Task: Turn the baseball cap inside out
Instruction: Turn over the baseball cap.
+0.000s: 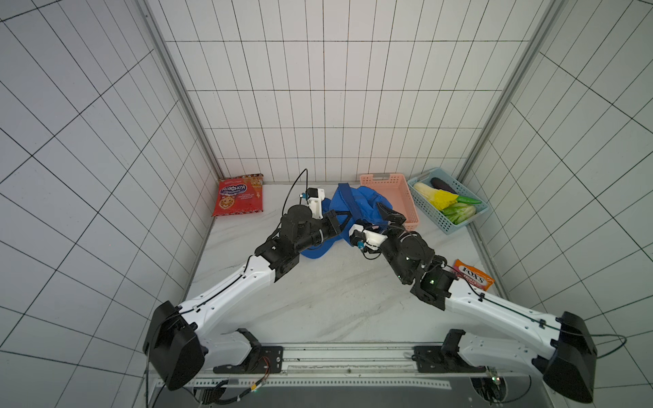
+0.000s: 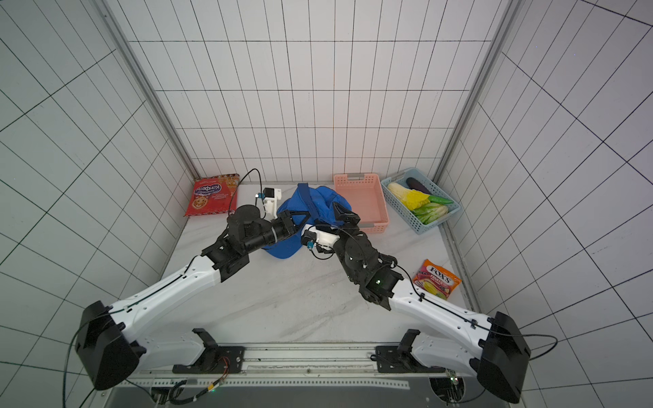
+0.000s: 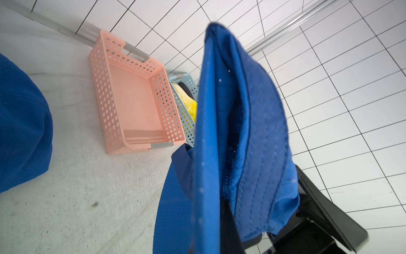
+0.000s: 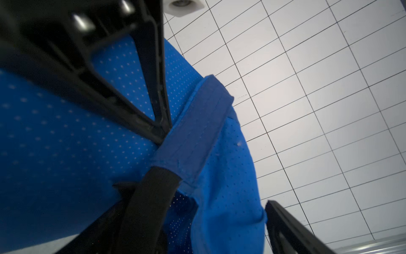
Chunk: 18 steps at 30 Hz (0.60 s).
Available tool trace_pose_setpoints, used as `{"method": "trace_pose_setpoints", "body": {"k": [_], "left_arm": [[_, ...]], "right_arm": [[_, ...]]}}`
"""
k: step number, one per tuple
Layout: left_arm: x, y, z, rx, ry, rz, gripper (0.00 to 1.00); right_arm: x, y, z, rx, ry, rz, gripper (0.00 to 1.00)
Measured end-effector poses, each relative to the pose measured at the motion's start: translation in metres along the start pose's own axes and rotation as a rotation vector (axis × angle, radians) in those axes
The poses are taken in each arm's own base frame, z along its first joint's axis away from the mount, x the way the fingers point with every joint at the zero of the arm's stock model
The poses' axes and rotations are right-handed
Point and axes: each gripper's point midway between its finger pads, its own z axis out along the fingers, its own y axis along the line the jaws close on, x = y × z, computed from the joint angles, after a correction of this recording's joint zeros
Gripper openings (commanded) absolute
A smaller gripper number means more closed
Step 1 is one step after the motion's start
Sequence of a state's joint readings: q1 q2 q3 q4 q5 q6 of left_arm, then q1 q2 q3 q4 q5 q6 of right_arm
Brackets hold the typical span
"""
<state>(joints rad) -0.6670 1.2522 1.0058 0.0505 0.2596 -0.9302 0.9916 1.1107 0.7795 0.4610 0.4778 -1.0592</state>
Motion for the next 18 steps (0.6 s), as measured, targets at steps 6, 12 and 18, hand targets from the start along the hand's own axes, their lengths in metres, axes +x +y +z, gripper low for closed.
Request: {"method": "trace_pose_setpoints", "body": {"k": [6, 12, 18], "left_arm": [[0.005, -0.023, -0.013, 0.048, 0.024, 0.176, 0.0], [0.012, -0.036, -0.024, 0.03, 0.024, 0.399, 0.0], [0.016, -0.043, -0.025, 0.01, 0.022, 0.562, 0.0]], "right_arm": [[0.016, -0.037, 0.008, 0.113, 0.059, 0.035, 0.97], [0.01, -0.069, 0.009, 0.197, 0.045, 0.124, 0.92], [0.007, -0.067, 0.01, 0.171, 0.016, 0.203, 0.92]]}}
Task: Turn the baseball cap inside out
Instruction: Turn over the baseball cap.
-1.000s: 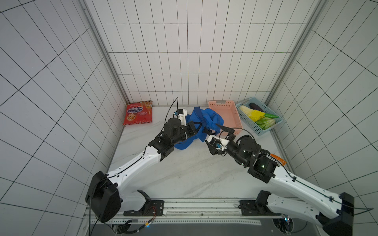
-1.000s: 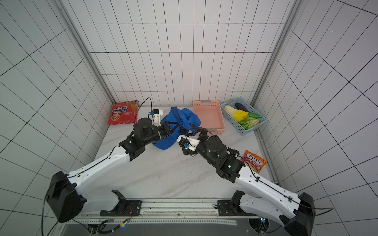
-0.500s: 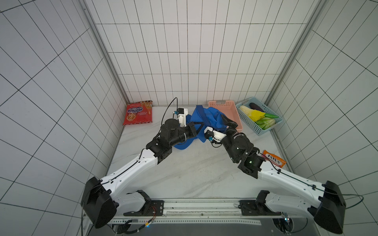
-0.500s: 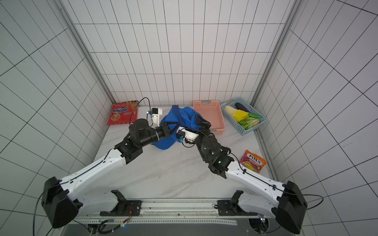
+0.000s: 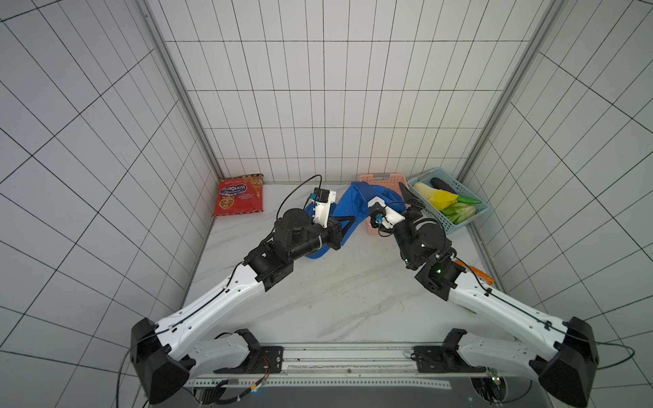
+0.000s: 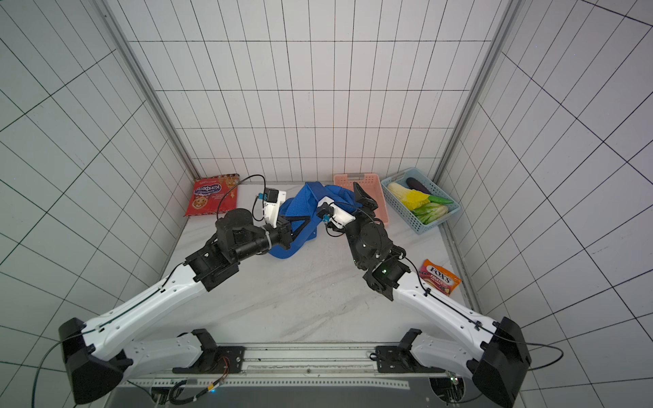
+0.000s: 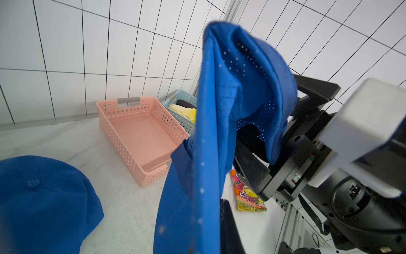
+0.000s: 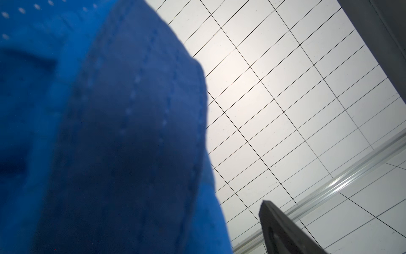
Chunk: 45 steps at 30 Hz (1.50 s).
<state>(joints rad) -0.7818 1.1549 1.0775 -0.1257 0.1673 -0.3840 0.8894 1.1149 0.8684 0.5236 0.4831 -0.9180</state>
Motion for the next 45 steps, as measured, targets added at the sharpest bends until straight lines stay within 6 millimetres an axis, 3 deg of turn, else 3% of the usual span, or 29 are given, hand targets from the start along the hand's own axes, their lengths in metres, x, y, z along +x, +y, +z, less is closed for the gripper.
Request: {"method": "trace_pose_setpoints", "body": {"k": [8, 17, 29, 30, 32, 39, 42, 45], "left_arm": [[0.006, -0.012, 0.003, -0.012, 0.001, 0.13, 0.0], [0.003, -0.001, 0.004, -0.104, -0.025, 0.154, 0.0], [0.015, 0.016, 0.004, -0.191, 0.026, 0.141, 0.0], [0.017, 0.017, 0.005, -0.196, 0.033, 0.14, 0.0], [0.022, 0.02, 0.005, -0.204, 0.054, 0.141, 0.0], [0.025, 0.029, 0.001, -0.215, 0.065, 0.127, 0.0], [0.025, 0.037, -0.007, -0.151, 0.069, 0.093, 0.0], [0.026, 0.04, -0.015, -0.051, 0.082, 0.06, 0.0]], "right_arm": [[-0.018, 0.005, 0.004, -0.023, -0.039, 0.02, 0.91], [-0.022, 0.012, 0.006, -0.038, -0.033, 0.033, 0.4], [-0.015, 0.02, 0.004, -0.084, 0.009, 0.053, 0.42], [-0.015, 0.02, 0.004, -0.085, 0.01, 0.056, 0.33], [-0.018, 0.017, 0.005, -0.088, 0.011, 0.075, 0.0], [-0.027, 0.012, 0.009, -0.242, -0.023, 0.227, 0.0], [-0.023, 0.021, 0.007, -0.446, -0.033, 0.351, 0.0], [-0.033, 0.039, -0.008, -0.719, -0.051, 0.504, 0.0]]}}
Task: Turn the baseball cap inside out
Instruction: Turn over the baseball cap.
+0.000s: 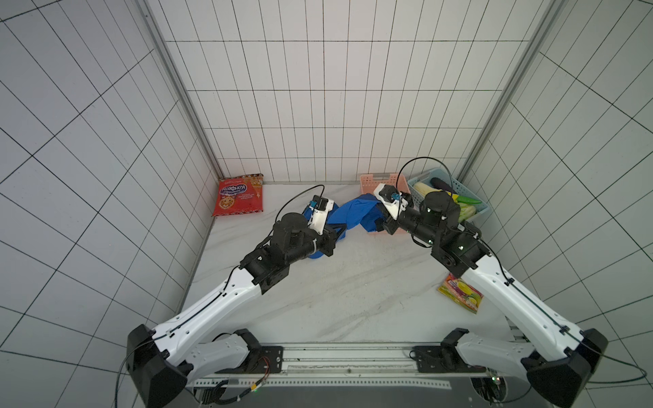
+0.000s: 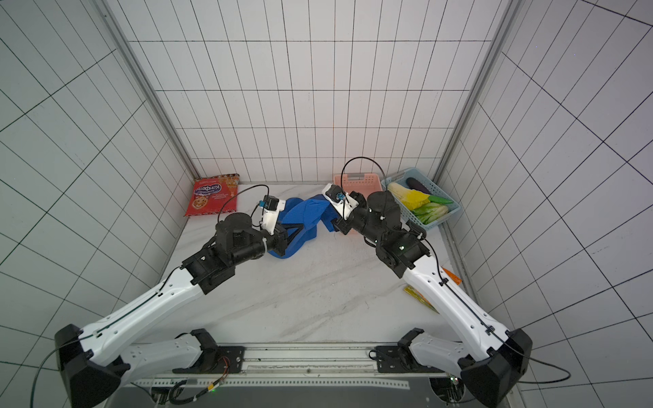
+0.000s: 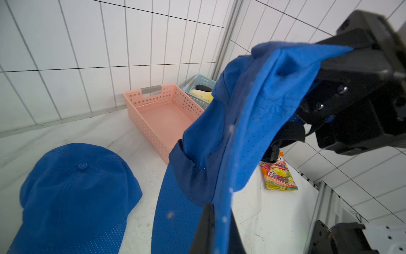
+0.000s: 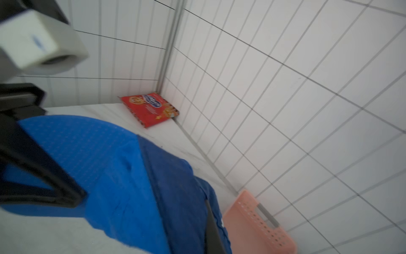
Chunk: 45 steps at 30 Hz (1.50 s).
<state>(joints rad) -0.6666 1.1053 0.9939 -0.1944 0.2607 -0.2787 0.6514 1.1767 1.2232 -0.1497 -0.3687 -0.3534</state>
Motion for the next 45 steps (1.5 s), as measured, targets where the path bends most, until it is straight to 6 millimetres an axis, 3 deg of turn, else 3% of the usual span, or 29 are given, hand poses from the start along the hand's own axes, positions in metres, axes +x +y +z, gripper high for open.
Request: {"method": "trace_pose_setpoints", "body": {"k": [7, 11, 14, 17, 21, 26, 28, 32, 37, 41, 45], "left_arm": [[0.005, 0.014, -0.007, 0.077, 0.025, -0.038, 0.0], [0.011, 0.016, 0.001, 0.107, 0.044, -0.065, 0.0], [0.013, 0.011, 0.014, 0.175, 0.053, -0.093, 0.08], [0.019, 0.009, 0.029, 0.239, 0.076, -0.138, 0.26], [0.025, 0.029, 0.039, 0.192, 0.08, -0.226, 0.58], [0.041, 0.059, 0.027, 0.042, 0.065, -0.301, 0.9], [0.045, 0.065, 0.014, -0.015, 0.054, -0.303, 0.96], [0.037, 0.065, -0.017, -0.078, -0.025, -0.264, 0.99], [0.023, 0.046, -0.041, -0.028, -0.106, -0.207, 0.94], [0.021, 0.017, -0.032, 0.096, -0.089, -0.173, 0.86], [0.027, -0.023, -0.001, 0.241, 0.003, -0.137, 0.82]], "right_arm": [[0.002, 0.071, -0.007, -0.577, 0.07, 0.455, 0.0], [-0.001, 0.092, -0.018, -0.729, 0.111, 0.604, 0.0], [-0.005, 0.102, -0.023, -0.786, 0.129, 0.659, 0.0], [-0.002, 0.105, -0.022, -0.8, 0.155, 0.697, 0.0], [0.006, 0.096, -0.022, -0.777, 0.176, 0.755, 0.0], [0.02, 0.077, -0.02, -0.717, 0.2, 0.844, 0.0], [0.024, 0.07, -0.019, -0.69, 0.207, 0.883, 0.0], [0.032, 0.056, -0.015, -0.641, 0.213, 0.958, 0.0], [0.035, 0.051, -0.012, -0.629, 0.21, 1.005, 0.0], [0.036, 0.053, -0.012, -0.647, 0.216, 1.034, 0.0], [0.033, 0.054, -0.013, -0.67, 0.212, 1.045, 0.0]]}}
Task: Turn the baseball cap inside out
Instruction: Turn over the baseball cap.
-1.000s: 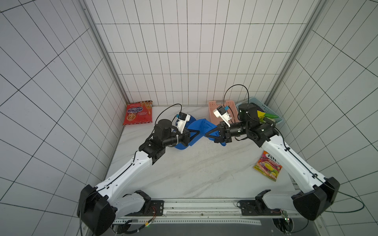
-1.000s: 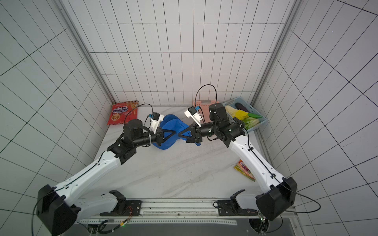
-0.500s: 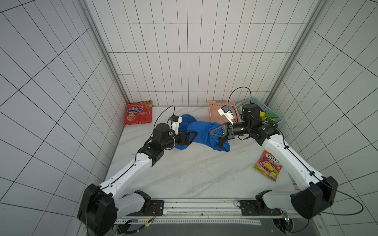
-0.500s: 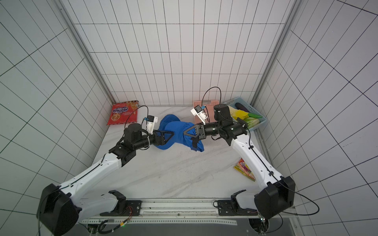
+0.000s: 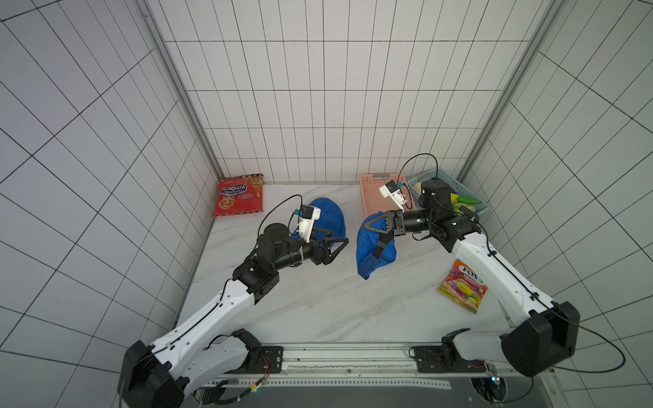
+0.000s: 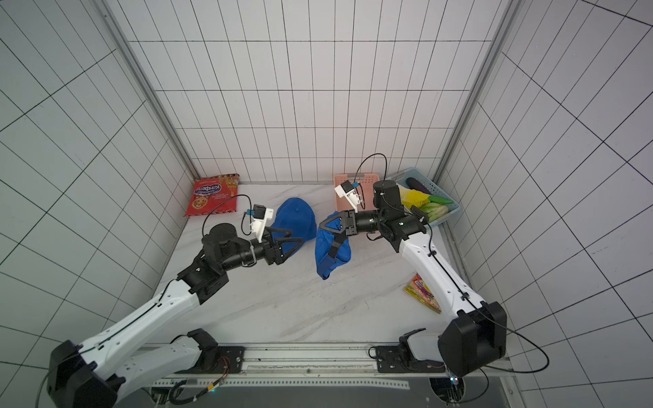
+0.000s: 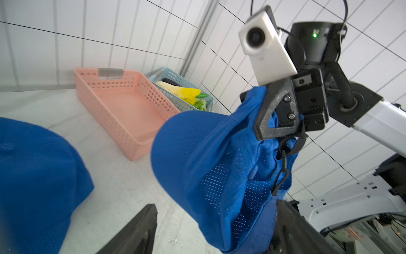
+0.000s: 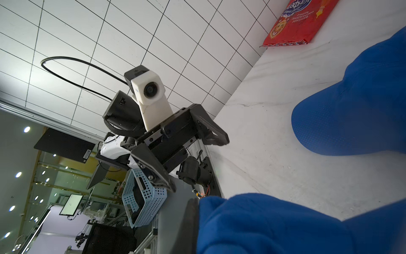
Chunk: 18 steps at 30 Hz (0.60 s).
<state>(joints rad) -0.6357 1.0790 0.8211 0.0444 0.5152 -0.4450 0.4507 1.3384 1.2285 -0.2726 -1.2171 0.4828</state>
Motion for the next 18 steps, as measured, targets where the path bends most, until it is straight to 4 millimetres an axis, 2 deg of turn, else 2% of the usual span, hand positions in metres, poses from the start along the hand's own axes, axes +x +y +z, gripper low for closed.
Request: {"method": "trace_pose_setpoints", "body": {"k": [3, 6, 10, 13, 14, 17, 18], "left_arm": [[0.006, -0.012, 0.024, 0.06, 0.057, 0.01, 0.79], [0.009, -0.01, 0.04, 0.075, 0.08, 0.005, 0.7], [0.006, -0.009, 0.049, 0.09, 0.073, 0.002, 0.58], [0.004, -0.015, 0.055, 0.126, 0.077, -0.005, 0.53], [0.005, -0.017, 0.057, 0.139, 0.082, -0.01, 0.47], [0.011, -0.024, 0.064, 0.173, 0.103, -0.031, 0.17], [0.012, -0.026, 0.065, 0.182, 0.105, -0.039, 0.08]], "right_arm": [[0.0, 0.002, 0.0, -0.011, 0.003, 0.003, 0.0], [0.001, 0.005, 0.0, -0.026, 0.009, 0.01, 0.0], [0.001, 0.006, 0.0, -0.034, 0.012, 0.014, 0.0], [0.001, 0.007, 0.0, -0.035, 0.012, 0.015, 0.0], [0.001, 0.007, 0.0, -0.035, 0.013, 0.014, 0.0], [0.001, 0.007, 0.0, -0.035, 0.012, 0.013, 0.0], [0.001, 0.006, 0.0, -0.034, 0.012, 0.013, 0.03]]}}
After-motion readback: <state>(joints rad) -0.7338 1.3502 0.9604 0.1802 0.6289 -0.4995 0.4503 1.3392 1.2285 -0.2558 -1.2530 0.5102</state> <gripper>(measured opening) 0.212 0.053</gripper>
